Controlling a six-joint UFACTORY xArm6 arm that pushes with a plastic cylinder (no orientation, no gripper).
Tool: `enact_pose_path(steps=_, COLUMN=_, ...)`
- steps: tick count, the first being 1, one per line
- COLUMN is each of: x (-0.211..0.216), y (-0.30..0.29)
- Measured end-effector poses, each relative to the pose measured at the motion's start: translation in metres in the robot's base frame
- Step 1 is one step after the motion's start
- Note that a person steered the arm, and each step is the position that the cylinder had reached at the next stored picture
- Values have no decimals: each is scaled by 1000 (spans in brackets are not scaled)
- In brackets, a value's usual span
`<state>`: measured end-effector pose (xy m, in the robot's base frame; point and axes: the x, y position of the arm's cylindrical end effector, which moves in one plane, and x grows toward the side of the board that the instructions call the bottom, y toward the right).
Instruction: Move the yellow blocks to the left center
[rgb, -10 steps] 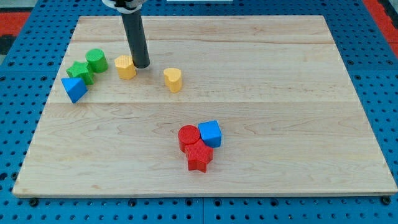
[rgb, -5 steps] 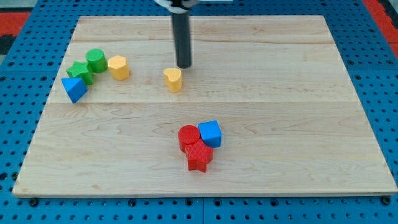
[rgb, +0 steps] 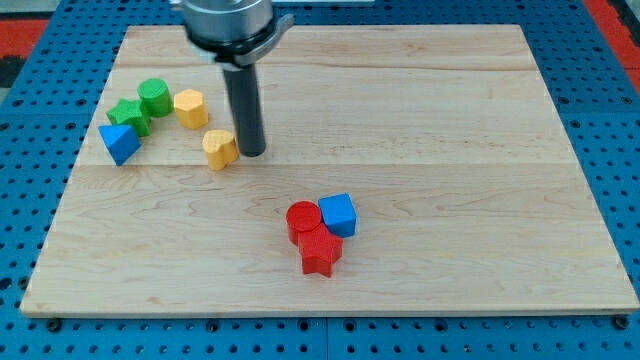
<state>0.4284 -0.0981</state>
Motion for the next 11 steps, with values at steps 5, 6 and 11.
enact_pose_path(steps=5, x=17, y=-118)
enact_pose_path(steps=6, x=17, y=-133)
enact_pose_path(steps=11, x=59, y=-206)
